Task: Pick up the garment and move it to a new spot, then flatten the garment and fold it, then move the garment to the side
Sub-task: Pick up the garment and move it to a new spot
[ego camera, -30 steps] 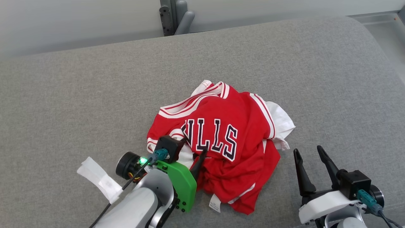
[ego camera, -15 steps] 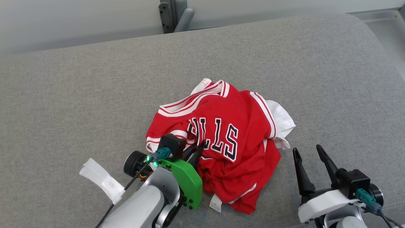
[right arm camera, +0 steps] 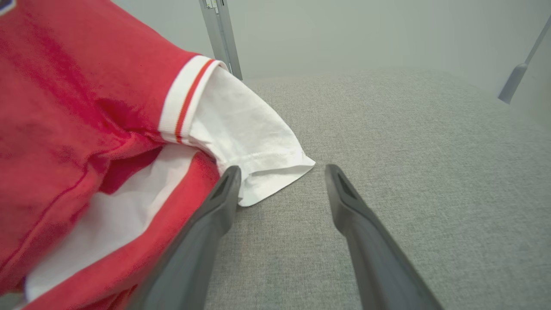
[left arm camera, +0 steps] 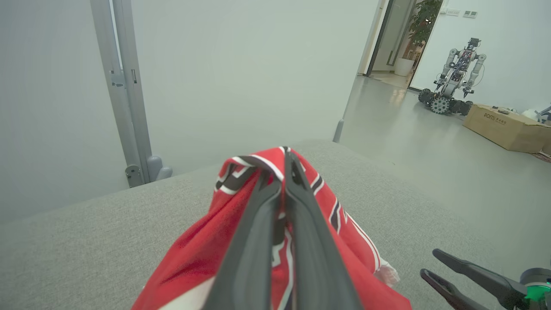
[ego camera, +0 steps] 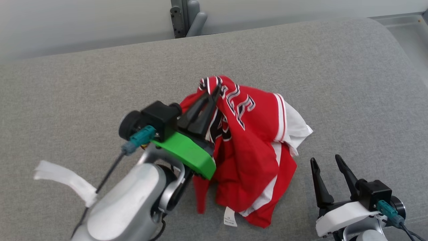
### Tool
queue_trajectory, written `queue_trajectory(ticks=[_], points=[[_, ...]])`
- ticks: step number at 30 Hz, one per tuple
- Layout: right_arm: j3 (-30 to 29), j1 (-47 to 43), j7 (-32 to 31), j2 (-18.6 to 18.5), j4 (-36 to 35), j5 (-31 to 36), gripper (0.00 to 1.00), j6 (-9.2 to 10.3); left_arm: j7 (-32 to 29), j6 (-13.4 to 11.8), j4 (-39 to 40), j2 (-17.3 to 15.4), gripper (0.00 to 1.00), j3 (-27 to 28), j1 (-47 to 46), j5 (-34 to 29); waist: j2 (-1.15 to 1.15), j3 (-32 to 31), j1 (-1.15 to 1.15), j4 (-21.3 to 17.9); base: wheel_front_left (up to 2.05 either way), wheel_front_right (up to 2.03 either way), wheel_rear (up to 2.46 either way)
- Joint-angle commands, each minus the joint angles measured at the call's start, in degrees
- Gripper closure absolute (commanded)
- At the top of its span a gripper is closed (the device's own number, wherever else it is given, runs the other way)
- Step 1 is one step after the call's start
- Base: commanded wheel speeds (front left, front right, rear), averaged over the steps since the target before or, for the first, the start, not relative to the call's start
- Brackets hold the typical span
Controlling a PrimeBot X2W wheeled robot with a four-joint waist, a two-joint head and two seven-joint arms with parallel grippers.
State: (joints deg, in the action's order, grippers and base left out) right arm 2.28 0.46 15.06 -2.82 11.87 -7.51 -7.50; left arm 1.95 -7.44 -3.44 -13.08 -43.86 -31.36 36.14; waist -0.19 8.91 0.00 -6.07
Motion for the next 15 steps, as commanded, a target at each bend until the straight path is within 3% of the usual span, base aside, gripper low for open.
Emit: queue_trajectory(ticks=[1, 4, 9, 12, 15], points=[[-0.09, -0.34, 0.18, -0.15, 0.08, -0.65, 0.0, 0.02, 0.54, -0.56, 1.48, -0.8, 1.0, 1.1, -1.1, -0.35, 0.19, -0.22, 0.0, 0.12, 0.0, 0.0, 0.0], [-0.12, -0.64, 0.18, -0.15, 0.09, -0.62, 0.0, 0.02, 0.83, -2.21, 8.48, -2.78, 1.0, 4.73, -2.91, -0.17, 0.19, -0.57, 0.0, 0.26, 0.0, 0.0, 0.0], [-0.38, -1.26, 0.18, -0.15, 0.14, -1.02, 0.0, 0.02, -0.62, -5.69, 17.94, -9.43, 1.0, 13.01, -5.25, 0.07, 0.19, -1.09, 0.0, 0.63, 0.0, 0.0, 0.0], [-0.57, -1.29, 0.18, -0.15, 0.1, -1.16, 0.0, 0.02, -2.85, -7.51, 19.22, -15.42, 1.0, 19.23, -5.8, 0.84, 0.19, -1.08, 0.0, 0.94, 0.0, 0.0, 0.0], [-0.62, -0.93, 0.18, -0.15, -0.02, -1.17, 0.0, 0.02, -5.54, -7.49, 16.72, -20.5, 1.0, 24.87, -5.27, 3.63, 0.19, -0.55, 0.0, 1.19, 0.0, 0.0, 0.0]])
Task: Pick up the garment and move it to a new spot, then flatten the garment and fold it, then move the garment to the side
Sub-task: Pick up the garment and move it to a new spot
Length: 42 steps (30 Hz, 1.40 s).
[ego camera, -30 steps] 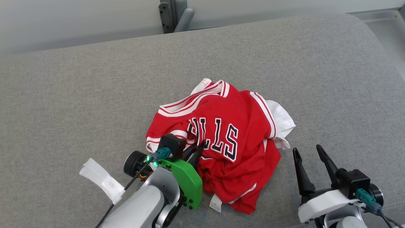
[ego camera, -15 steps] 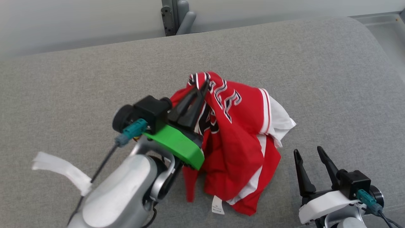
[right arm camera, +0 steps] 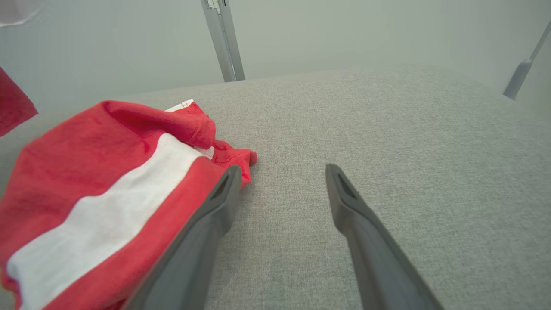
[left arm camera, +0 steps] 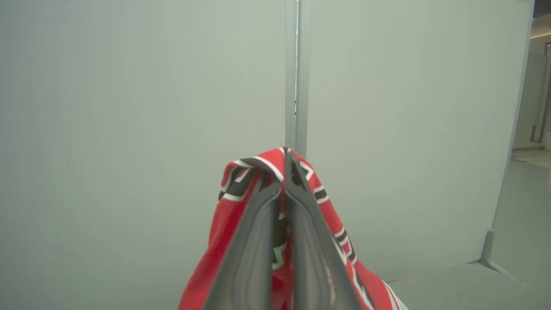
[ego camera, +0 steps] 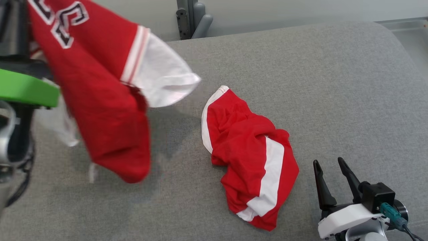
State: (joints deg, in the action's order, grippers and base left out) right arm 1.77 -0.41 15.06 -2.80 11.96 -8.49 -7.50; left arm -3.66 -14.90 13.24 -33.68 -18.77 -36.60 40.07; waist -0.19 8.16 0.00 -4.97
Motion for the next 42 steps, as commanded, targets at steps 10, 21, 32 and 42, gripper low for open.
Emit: queue_trajectory(ticks=[10, 21, 32, 42], points=[[0.36, 2.31, 0.18, -0.17, -0.01, -0.57, 0.0, 0.02, -0.29, 1.68, -23.19, -13.35, 1.0, 10.9, 0.05, 1.95, 0.19, 3.87, 0.0, -0.94, 0.0, 0.0, 0.0], [0.89, 3.64, 0.18, -0.17, 1.09, -1.54, 0.0, 0.02, 4.75, 8.07, -49.97, -9.97, 1.0, 10.08, 2.7, 4.22, 0.19, 6.14, 0.0, -2.45, 0.0, 0.0, 0.0], [0.03, 2.93, 0.18, -0.17, 1.87, -0.91, 0.0, 0.02, 6.98, 11.36, -60.96, -7.14, 0.0, 8.53, 2.07, 4.34, 0.19, 4.61, 0.0, -2.49, 0.0, 0.0, 0.0], [-1.47, 0.4, 0.18, -0.18, 0.96, 0.22, 0.0, 0.02, 13.35, 9.26, -47.06, -5.6, 0.0, 6.33, 3.75, 0.87, 0.19, 0.51, 0.0, -0.63, 0.0, 0.0, 0.0]])
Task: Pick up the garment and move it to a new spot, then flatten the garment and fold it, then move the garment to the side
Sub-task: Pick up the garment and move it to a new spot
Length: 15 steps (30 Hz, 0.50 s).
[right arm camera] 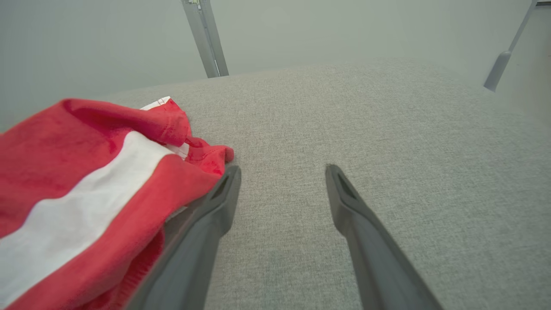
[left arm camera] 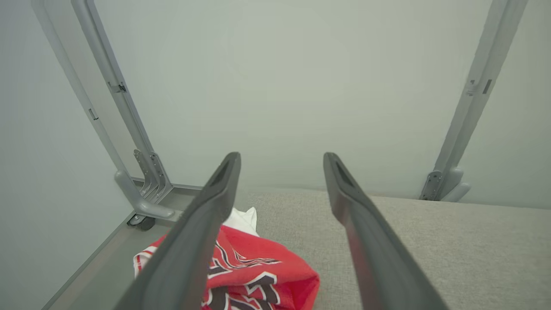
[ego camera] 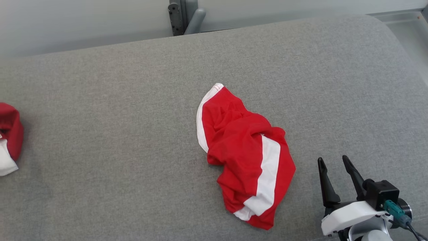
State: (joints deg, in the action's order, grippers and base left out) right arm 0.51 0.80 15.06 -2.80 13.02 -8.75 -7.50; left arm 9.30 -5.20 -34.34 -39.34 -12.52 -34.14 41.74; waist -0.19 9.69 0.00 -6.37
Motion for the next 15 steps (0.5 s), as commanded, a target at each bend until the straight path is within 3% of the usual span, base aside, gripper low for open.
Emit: queue_trajectory(ticks=[1, 11, 13, 15], points=[[-0.27, -0.86, 0.18, -0.18, -0.25, 0.56, 0.0, 0.02, 1.06, -1.23, 3.24, 0.28, 0.0, 0.08, 2.22, -1.13, 0.19, -1.33, 0.0, 0.93, 0.0, 0.0, 0.0], [-1.51, -2.2, 0.18, -0.19, -1.74, 1.33, 0.0, 0.02, 3.6, -10.94, 33.32, 6.73, 0.0, -2.67, 22.43, -2.24, 0.19, -3.08, 0.0, 1.4, 0.0, 0.0, 0.0], [-1.92, -2.5, 0.18, -0.17, -1.94, 1.5, 0.0, 0.02, 4.4, -11.7, 37.01, 9.29, 0.0, -3.22, 26.09, -1.54, 0.19, -3.1, 0.0, 1.59, 0.0, 0.0, 0.0], [-2.4, -2.72, 0.18, -0.18, -2.14, 1.77, 0.0, 0.02, 5.22, -10.75, 39.22, 11.14, 0.0, -3.81, 29.13, -1.91, 0.19, -3.13, 0.0, 1.83, 0.0, 0.0, 0.0]])
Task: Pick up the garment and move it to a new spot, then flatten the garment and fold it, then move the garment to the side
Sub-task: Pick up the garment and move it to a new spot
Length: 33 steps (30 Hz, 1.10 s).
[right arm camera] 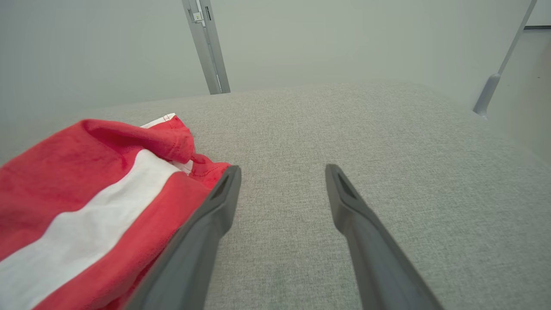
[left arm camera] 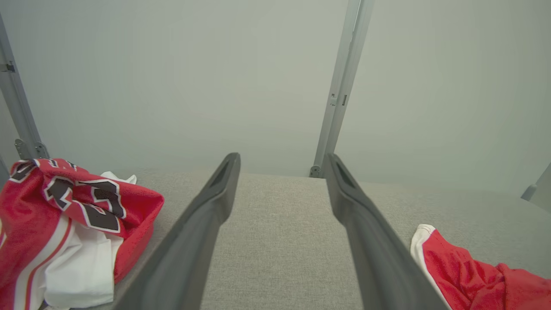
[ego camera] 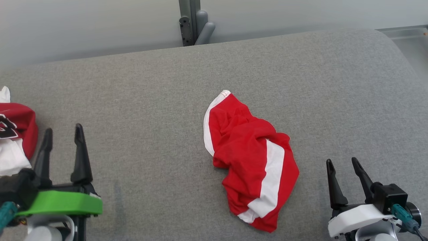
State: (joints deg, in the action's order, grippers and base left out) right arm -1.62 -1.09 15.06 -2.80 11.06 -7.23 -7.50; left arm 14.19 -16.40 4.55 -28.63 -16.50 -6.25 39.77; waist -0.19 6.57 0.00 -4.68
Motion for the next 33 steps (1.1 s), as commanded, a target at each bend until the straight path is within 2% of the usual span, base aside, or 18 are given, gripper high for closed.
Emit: queue_trajectory(ticks=[1, 6, 11, 12, 17, 23, 33], points=[[-0.47, -0.93, 0.18, -0.17, -0.24, 0.43, 0.0, 0.02, 0.61, 0.7, 0.52, 1.39, 0.0, 0.24, 2.74, -0.05, 0.19, -0.05, 0.0, 0.26, 0.0, 0.0, 0.0], [-1.38, -1.15, 0.18, -0.19, -0.74, 1.66, 0.0, 0.02, 1.03, 3.52, -1.5, 4.83, 0.0, -0.83, 7.53, -4.77, 0.19, -0.64, 0.0, 0.9, 0.0, 0.0, 0.0], [-2.05, -1.83, 0.18, -0.17, -1.49, 2.4, 0.0, 0.02, 1.01, 7.4, -6.33, 9.77, 0.0, -0.78, 11.87, -10.07, 0.19, -1.88, 0.0, 1.33, 0.0, 0.0, 0.0], [-2.05, -1.83, 0.18, -0.17, -1.49, 2.4, 0.0, 0.02, 1.01, 7.4, -6.33, 9.77, 0.0, -0.78, 11.87, -10.07, 0.19, -1.88, 0.0, 1.33, 0.0, 0.0, 0.0], [-1.97, -2.38, 0.18, -0.16, -2.64, 3.13, 0.0, 0.02, 0.96, 11.12, -9.73, 15.2, 0.0, 2.36, 14.04, -14.17, 0.19, -3.03, 0.0, 1.97, 0.0, 0.0, 0.0], [-1.35, -3.62, 0.18, -0.18, -3.39, 3.43, 0.0, 0.02, 0.96, 14.63, -12.53, 19.88, 0.0, 6.65, 15.27, -19.47, 0.19, -4.76, 0.0, 2.5, 0.0, 0.0, 0.0], [-0.37, -4.32, 0.18, -0.18, -3.48, 3.4, 0.0, 0.02, 0.96, 19.08, -14.78, 23.64, 0.0, 11.96, 14.5, -23.92, 0.19, -5.84, 0.0, 2.18, 0.0, 0.0, 0.0]])
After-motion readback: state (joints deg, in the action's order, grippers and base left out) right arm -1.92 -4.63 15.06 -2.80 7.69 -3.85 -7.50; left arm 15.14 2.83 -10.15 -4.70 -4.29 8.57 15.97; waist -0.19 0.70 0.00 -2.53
